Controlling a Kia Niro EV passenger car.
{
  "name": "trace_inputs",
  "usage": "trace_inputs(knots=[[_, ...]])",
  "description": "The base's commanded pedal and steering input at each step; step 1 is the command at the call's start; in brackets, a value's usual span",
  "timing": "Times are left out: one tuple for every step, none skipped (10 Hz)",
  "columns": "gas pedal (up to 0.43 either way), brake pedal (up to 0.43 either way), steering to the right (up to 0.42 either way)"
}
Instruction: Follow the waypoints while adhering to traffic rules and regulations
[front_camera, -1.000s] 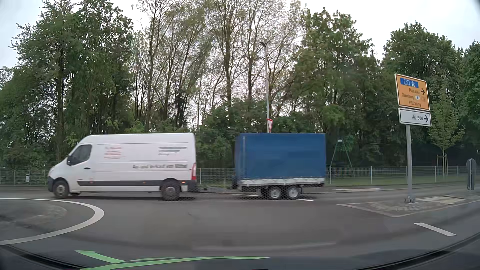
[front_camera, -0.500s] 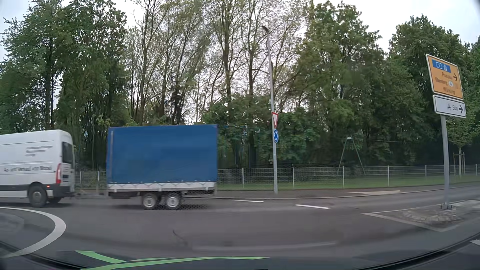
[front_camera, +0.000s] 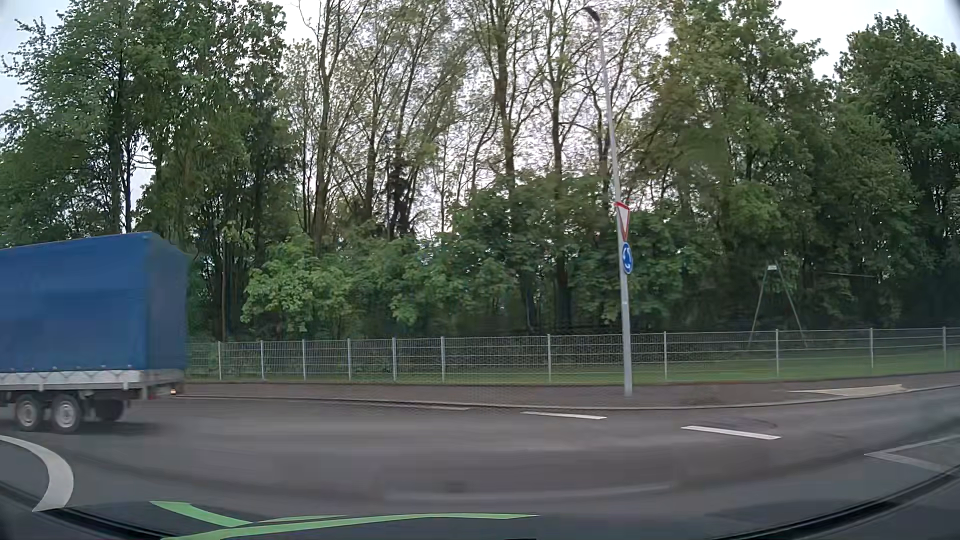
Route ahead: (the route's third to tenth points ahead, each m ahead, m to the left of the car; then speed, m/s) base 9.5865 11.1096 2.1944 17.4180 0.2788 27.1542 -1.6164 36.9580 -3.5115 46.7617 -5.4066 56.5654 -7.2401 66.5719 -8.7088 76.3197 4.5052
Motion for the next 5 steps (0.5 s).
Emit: trace_inputs(knots=[[0.059, 0.0, -0.28], [0.059, 0.0, -0.306], [0.059, 0.0, -0.335], [0.059, 0.0, -0.358], [0.059, 0.0, -0.374]])
